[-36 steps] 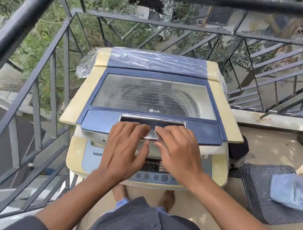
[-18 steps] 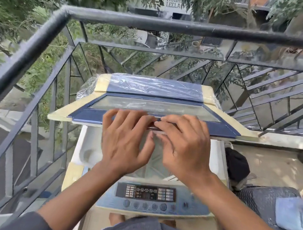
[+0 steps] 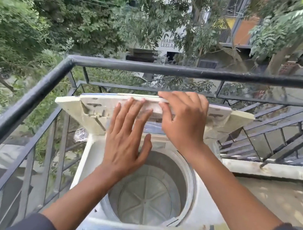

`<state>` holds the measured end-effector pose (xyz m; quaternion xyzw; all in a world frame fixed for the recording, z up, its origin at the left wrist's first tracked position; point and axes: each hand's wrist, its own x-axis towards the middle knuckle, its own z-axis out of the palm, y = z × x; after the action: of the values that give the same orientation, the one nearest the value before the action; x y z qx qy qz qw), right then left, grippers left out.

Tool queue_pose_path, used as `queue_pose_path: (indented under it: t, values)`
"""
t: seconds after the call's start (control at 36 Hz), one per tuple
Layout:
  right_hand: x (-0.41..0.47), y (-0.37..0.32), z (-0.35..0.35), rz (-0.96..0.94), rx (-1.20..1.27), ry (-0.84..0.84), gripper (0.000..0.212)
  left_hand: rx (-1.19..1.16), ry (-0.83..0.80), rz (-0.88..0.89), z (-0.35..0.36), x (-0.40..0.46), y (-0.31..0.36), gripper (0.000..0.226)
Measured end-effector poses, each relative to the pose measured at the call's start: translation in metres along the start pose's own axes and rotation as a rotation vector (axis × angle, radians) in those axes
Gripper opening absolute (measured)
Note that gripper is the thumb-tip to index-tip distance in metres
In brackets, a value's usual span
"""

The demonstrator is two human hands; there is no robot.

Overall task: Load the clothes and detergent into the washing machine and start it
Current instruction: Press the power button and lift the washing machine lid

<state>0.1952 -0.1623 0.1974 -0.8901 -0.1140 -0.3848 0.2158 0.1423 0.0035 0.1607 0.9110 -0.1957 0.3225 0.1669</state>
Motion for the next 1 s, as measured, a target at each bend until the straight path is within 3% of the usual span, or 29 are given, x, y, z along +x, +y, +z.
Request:
queue_pose_path:
  t: [0.19, 0.33, 0.53, 1.0]
  values:
    - [0.017, 0.016, 0.009, -0.059, -0.023, -0.005, 0.034, 0.163, -0.095, 0.023, 0.020, 0.022, -0.018, 0.098]
    - [-0.010, 0.026, 0.013, -0.159, -0.101, -0.101, 0.054, 0.168, -0.082, 0.002, 0.031, 0.038, -0.024, 0.102]
    - [-0.016, 0.043, 0.035, -0.146, -0.248, -0.242, 0.091, 0.182, -0.123, -0.036, 0.047, 0.055, -0.026, 0.106]
    - [0.012, 0.049, 0.056, -0.091, -0.262, -0.308, 0.105, 0.254, -0.277, -0.070, 0.058, 0.088, -0.040, 0.117]
